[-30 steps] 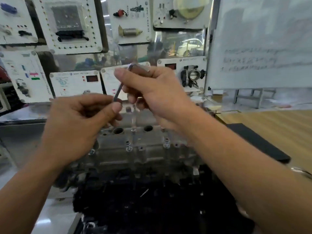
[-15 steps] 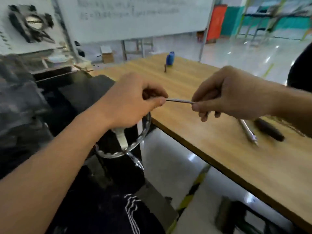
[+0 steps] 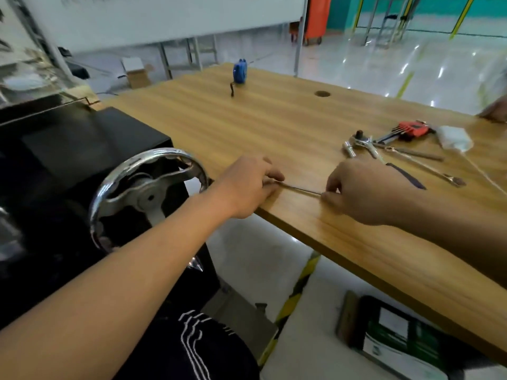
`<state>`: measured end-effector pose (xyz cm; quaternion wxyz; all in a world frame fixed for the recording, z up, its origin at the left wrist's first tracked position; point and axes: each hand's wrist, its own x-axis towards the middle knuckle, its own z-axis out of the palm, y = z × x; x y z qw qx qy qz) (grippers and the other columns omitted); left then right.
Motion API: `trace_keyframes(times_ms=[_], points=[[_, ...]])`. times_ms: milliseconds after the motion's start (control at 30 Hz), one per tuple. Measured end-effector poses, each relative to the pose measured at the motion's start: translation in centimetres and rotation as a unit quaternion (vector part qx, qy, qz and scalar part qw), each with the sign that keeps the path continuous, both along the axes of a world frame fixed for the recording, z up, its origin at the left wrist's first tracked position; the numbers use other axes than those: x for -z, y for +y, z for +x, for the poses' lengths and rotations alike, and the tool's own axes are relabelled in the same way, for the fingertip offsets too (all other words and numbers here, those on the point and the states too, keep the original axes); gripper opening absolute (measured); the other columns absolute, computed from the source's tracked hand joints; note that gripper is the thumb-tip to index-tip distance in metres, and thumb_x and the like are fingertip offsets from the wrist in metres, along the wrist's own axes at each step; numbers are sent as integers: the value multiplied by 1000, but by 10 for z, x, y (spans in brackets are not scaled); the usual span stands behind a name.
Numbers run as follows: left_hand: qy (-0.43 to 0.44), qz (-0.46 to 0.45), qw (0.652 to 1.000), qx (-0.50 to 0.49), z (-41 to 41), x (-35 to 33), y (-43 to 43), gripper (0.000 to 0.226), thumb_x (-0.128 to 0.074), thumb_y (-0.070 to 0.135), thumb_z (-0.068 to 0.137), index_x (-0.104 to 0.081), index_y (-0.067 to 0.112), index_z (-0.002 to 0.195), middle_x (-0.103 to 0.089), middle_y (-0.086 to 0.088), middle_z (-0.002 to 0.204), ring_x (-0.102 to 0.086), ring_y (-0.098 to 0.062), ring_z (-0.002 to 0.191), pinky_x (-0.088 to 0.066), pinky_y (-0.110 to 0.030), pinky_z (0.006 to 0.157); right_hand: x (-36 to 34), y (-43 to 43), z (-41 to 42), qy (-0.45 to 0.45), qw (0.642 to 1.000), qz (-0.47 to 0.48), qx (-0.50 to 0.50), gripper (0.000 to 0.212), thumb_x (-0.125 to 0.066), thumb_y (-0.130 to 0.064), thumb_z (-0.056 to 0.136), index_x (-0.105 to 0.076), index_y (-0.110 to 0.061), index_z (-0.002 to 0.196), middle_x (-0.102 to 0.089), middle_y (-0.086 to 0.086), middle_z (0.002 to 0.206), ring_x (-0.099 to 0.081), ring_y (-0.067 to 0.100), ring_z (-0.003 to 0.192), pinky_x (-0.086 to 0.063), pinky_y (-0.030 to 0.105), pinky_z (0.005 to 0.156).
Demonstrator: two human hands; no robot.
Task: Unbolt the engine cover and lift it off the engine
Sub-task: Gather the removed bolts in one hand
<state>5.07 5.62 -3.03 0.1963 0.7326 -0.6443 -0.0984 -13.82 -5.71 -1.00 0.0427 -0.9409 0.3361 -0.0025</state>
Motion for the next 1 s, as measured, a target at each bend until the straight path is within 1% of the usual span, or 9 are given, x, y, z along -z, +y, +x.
trace_keyframes(times_ms=[200, 267, 333, 500, 600, 667, 800, 867, 1000], points=[[7, -128, 988, -83, 22, -53, 118, 26, -67, 20, 92, -71, 24, 117, -64, 20, 100, -59, 6, 87, -42, -3, 74, -34, 40, 67, -102, 987, -54, -111, 18, -63, -49, 87, -70, -37, 98, -53, -18, 72, -49, 1, 68, -35, 18, 56], [-12, -170, 976, -138, 31, -76, 166, 20, -70, 18, 90, -74, 23, 109, -65, 20, 88, -58, 8, 79, -40, -3, 69, -60, 82, 104, -178, 964, -21, -198, 15, -62, -53, 82, -71, -41, 80, -60, -18, 62, -55, 0, 64, -36, 16, 54], [-49, -198, 959, -194, 39, -96, 209, 14, -72, 18, 88, -76, 23, 101, -65, 18, 81, -58, 4, 73, -39, -4, 64, -89, 129, 138, -223, 931, 40, -286, 19, -57, -55, 78, -69, -40, 73, -62, -32, 72, -59, -8, 69, -35, 12, 50], [-96, -266, 910, -304, 47, -126, 294, 11, -74, 14, 86, -77, 24, 91, -61, 27, 69, -56, 13, 64, -36, -1, 59, -132, 224, 199, -263, 855, 63, -442, 12, -64, -40, 84, -75, -37, 88, -66, -20, 68, -60, -4, 67, -43, 11, 53], [-95, -325, 867, -366, 54, -138, 328, 15, -74, 16, 87, -76, 31, 86, -67, 22, 68, -63, 0, 63, -42, -5, 55, -147, 256, 216, -214, 840, 41, -498, 15, -66, -38, 88, -75, -30, 97, -63, -17, 68, -57, -13, 66, -38, 1, 51], [-104, -328, 845, -409, 60, -143, 344, 14, -74, 20, 87, -74, 34, 83, -68, 17, 67, -63, -4, 63, -45, -9, 56, -153, 267, 224, -162, 845, -10, -510, 20, -65, -38, 88, -74, -26, 101, -69, -12, 77, -61, -5, 65, -38, -2, 50], [-101, -182, 871, -446, 72, -146, 364, 8, -74, 37, 85, -74, 33, 92, -66, 21, 74, -60, 8, 77, -45, -5, 63, -162, 272, 234, -98, 864, -79, -488, 24, -66, -39, 86, -73, -16, 84, -70, 1, 79, -67, 21, 70, -59, 34, 61], [-76, -123, 886, -441, 75, -144, 369, 20, -73, 43, 85, -73, 33, 103, -66, 22, 83, -60, 11, 80, -45, -6, 62, -164, 273, 235, -73, 872, -101, -474, 20, -66, -37, 87, -69, -18, 84, -63, -2, 75, -62, 18, 64, -55, 31, 58], [-3, -281, 841, -463, 73, -143, 374, 11, -64, 37, 91, -72, 37, 100, -72, 23, 85, -64, 9, 85, -47, -7, 66, -174, 276, 233, -42, 868, -114, -480, 15, -63, -19, 91, -70, -9, 82, -69, 6, 77, -65, 21, 66, -58, 37, 62]])
